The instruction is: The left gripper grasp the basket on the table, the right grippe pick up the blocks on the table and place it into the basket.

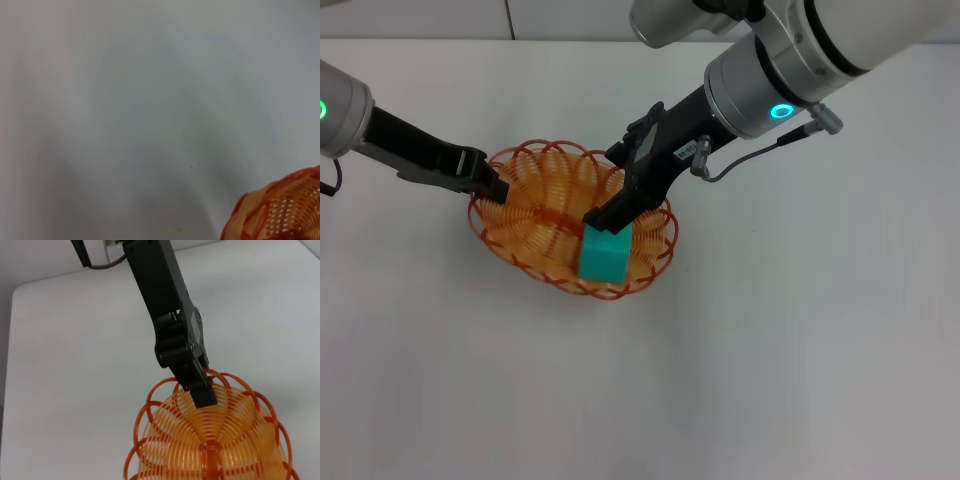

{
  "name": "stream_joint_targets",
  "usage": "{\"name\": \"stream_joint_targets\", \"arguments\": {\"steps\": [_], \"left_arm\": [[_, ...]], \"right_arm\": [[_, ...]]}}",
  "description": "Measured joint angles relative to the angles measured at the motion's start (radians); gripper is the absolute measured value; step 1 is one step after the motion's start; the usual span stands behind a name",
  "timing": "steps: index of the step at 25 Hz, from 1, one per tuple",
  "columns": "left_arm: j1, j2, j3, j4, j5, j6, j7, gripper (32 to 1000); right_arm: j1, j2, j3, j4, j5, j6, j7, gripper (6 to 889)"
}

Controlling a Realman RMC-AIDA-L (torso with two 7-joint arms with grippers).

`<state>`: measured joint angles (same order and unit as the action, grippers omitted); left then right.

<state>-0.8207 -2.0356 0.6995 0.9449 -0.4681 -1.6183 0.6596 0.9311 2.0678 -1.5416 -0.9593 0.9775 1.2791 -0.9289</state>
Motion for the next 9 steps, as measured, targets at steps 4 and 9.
{"name": "stream_joint_targets", "arguments": {"steps": [4,9], "left_arm": [[0.002,0.0001,-0.001,0.0,0.0,0.0,0.0,92],[0.005,0.0024,-0.005,0.0,0.003,0.0,0.001,92]], "right_arm": [[-0.006,-0.001,0.003,-0.028,0.002,0.009,0.017,877],[-0.067,-0.005,0.012,-0.157,-0.002,0.047,0.056,877]]}}
